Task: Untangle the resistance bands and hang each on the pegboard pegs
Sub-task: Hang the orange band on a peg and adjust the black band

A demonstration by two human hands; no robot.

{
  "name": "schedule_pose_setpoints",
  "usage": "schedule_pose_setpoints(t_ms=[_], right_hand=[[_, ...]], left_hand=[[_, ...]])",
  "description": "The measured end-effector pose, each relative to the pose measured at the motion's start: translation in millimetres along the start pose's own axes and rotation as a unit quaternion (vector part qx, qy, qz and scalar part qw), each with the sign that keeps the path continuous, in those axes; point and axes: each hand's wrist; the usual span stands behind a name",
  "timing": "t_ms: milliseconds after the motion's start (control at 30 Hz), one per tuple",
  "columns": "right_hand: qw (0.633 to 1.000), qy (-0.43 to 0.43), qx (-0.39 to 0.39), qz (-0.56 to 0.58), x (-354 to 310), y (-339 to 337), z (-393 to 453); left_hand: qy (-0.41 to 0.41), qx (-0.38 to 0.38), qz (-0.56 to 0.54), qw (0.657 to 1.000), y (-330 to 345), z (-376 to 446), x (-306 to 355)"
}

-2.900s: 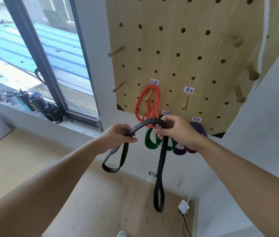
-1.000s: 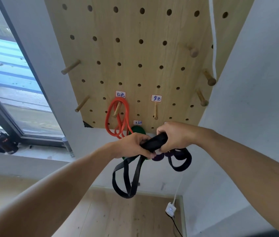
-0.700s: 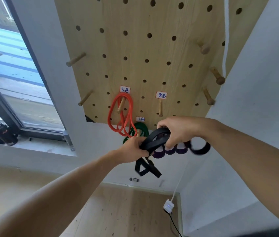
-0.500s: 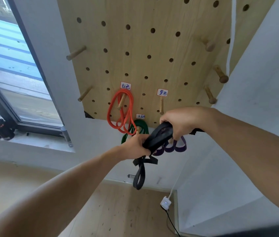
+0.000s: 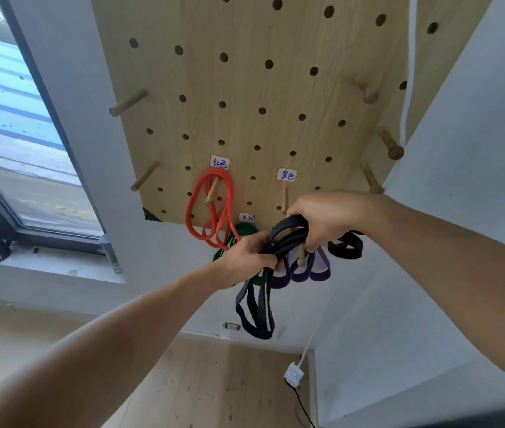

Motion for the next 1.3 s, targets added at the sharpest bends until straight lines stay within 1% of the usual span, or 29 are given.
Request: schedule_pose_setpoints(t_ms=[100,267,367,467,600,767,933,1033,1067,1100,1133,1300], right_hand=[[0.998,0.017,0.004,0.059,20,3,2],[0.979,0.034,0.085,0.182,50,16,12],[0.960,0.043,0.131,0.242,61,21,20],[0.928,0.061,0.171,0.324,67,29,31],[0.864,0.070,0.237,0.438,70,43,53],[0.772,0.123,0.241,0.575,68,62,87],[0.672,0.165,0.289,0.661,67,77,114],[0.594,0.195,0.319,0.712,71,82,124],[0.581,0.210,0.319,0.719,74,84,126],[0.582,0.221,0.309,0.719,76,87,128],[0.595,0.230,0.289,0.714,77,90,130],[0.678,0.249,0.200,0.662,72,98,135]], left_hand=[[0.012,0.031,0.043,0.999,-12,7,4],[0.043,0.049,0.140,0.988,-32,22,29],[0.039,0.066,0.163,0.984,-41,40,40],[0.035,0.087,0.160,0.983,-48,58,49],[0.028,0.131,0.114,0.984,-56,80,56],[-0.004,0.152,0.097,0.984,-58,108,55],[-0.008,0.164,0.116,0.980,-52,131,54],[0.001,0.173,0.103,0.980,-49,144,56],[0.005,0.175,0.100,0.979,-50,147,56],[0.009,0.176,0.104,0.979,-52,149,56],[0.013,0.175,0.115,0.978,-54,150,54],[0.010,0.141,0.134,0.981,-66,142,38]])
Point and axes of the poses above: each hand's wrist, its own z-axis towards the middle knuckle, its own y-axis out of the palm, x = y × z, and after that the axes turned 2 degrees about z, right-handed
